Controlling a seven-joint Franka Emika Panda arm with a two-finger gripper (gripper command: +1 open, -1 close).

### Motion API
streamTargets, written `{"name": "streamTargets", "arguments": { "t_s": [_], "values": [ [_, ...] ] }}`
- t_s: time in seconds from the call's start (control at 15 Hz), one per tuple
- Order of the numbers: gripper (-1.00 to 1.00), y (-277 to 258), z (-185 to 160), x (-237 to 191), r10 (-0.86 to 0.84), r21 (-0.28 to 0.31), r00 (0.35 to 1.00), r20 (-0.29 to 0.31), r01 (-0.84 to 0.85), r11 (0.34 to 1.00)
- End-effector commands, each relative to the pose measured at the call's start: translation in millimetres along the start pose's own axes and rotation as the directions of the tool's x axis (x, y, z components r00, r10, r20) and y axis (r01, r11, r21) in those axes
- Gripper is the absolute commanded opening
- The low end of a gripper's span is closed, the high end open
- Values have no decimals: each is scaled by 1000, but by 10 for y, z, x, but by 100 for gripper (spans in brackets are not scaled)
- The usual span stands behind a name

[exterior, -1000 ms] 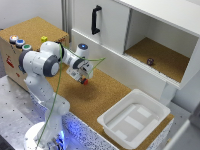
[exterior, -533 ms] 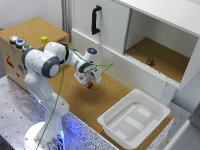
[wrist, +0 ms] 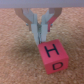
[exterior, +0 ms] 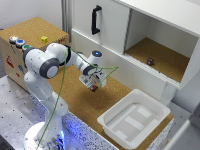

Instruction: Slide right the pink block

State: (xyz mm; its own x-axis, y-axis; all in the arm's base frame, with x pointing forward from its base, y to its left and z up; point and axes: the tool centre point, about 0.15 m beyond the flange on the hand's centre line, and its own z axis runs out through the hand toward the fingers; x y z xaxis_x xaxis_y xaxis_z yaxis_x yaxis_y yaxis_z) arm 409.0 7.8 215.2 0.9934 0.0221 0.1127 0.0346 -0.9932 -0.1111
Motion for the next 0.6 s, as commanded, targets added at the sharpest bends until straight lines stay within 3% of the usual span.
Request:
{"name": "streamTargets", "arguments": {
  "t_s": [0.0,0.53],
  "values": [
    [-100,-406,-251,-192,-241,16,962,128,241,970],
    [-100,134,79,-312,-215,-40,961,174,226,973]
  ]
}}
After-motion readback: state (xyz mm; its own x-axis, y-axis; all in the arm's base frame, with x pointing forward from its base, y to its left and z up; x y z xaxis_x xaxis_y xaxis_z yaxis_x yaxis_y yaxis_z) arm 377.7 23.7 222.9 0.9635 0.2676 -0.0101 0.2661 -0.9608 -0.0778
